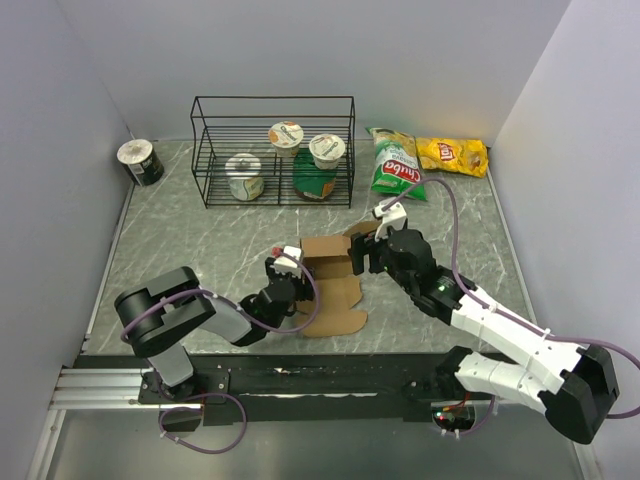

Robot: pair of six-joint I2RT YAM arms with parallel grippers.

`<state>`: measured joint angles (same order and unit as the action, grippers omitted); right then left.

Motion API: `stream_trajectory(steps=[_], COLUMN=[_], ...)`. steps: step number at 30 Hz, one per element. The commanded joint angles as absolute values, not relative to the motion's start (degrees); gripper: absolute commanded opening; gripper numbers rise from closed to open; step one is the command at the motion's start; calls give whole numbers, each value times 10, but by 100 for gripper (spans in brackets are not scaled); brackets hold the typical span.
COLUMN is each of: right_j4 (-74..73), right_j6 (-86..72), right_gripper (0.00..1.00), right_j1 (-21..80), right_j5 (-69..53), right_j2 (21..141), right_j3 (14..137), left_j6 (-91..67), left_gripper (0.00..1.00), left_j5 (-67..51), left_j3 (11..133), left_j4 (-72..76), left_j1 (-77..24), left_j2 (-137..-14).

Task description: Fold the paper box

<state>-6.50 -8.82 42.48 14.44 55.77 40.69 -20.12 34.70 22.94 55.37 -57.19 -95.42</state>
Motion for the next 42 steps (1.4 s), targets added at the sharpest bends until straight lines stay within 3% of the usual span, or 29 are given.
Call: stream_trajectory(steps=[1, 5, 18, 26, 29, 34, 42], right_j4=[-46, -44, -43, -47, -57, -93, -119], right_j6=[-100, -101, -101, -100, -115, -197, -301], right_gripper=[87, 87, 87, 87, 87, 87, 85], right_j1=[421, 422, 421, 422, 421, 411, 410], right_j5=[148, 153, 161, 162, 150, 97, -42], right_j2=[543, 539, 509, 511, 510, 505, 530], right_j3=[400, 395, 371, 370, 373, 398, 464], left_j6=[-263, -291, -342, -309, -303, -303, -283], left_gripper=[72, 68, 32, 29, 23, 4, 1], left_j5=[375, 404, 520, 515, 512, 513, 490], left_j3=[261, 294, 318, 311, 310, 316, 302], left_j4=[542, 527, 489, 575, 578, 524, 383], left_j1=[-571, -571, -568, -563, -560, -555, -555], left_j2=[-969, -1011, -1042, -1068, -1066, -1037, -883])
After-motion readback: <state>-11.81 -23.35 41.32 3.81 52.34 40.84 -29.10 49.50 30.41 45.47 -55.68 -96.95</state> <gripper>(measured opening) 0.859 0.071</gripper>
